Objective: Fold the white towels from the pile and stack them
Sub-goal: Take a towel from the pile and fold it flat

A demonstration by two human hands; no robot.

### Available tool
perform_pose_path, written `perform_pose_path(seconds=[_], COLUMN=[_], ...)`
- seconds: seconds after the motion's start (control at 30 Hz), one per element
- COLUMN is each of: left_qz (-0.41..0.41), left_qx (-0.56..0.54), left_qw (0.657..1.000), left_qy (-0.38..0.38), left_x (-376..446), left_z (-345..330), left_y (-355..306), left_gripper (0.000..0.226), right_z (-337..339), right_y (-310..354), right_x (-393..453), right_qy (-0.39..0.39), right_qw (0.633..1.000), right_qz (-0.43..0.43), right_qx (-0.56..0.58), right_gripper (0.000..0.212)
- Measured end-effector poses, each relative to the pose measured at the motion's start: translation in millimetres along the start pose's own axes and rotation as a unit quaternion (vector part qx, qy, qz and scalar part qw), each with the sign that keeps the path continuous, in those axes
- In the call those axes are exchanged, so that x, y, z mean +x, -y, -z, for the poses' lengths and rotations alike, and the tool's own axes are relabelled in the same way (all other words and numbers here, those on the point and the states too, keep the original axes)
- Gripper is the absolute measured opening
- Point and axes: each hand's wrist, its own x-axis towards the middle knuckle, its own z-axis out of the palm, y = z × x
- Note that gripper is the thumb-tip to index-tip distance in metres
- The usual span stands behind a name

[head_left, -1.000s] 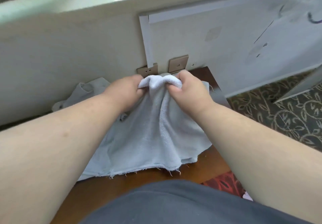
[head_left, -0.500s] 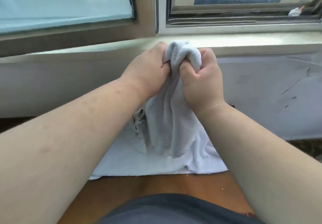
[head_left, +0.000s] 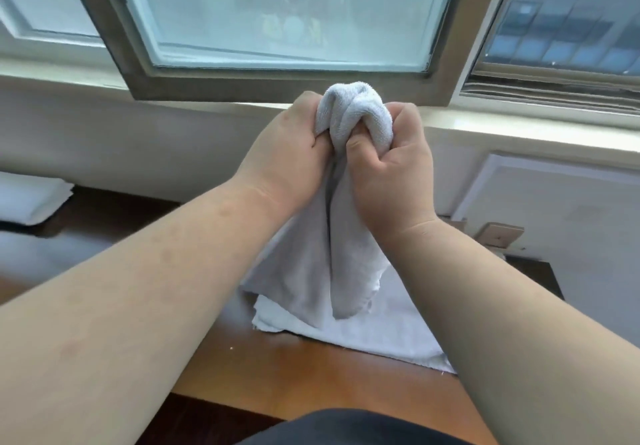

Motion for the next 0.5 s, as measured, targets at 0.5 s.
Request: perform_pose_path(seconds=[0.5], left_qz=[0.082], left_qx=[0.151], left_qw=[0.984], left_qy=[-0.050], left_x=[-122.9], left_z=[280.0], left_y=[195.9], left_gripper=[0.013], right_z=[-313.1], right_y=[106.3], right_x=[-130.4], right_qy=[0.129], right_qw=[0.991], right_qz=[0.000], right_qx=[0.022], right_gripper=[0.017])
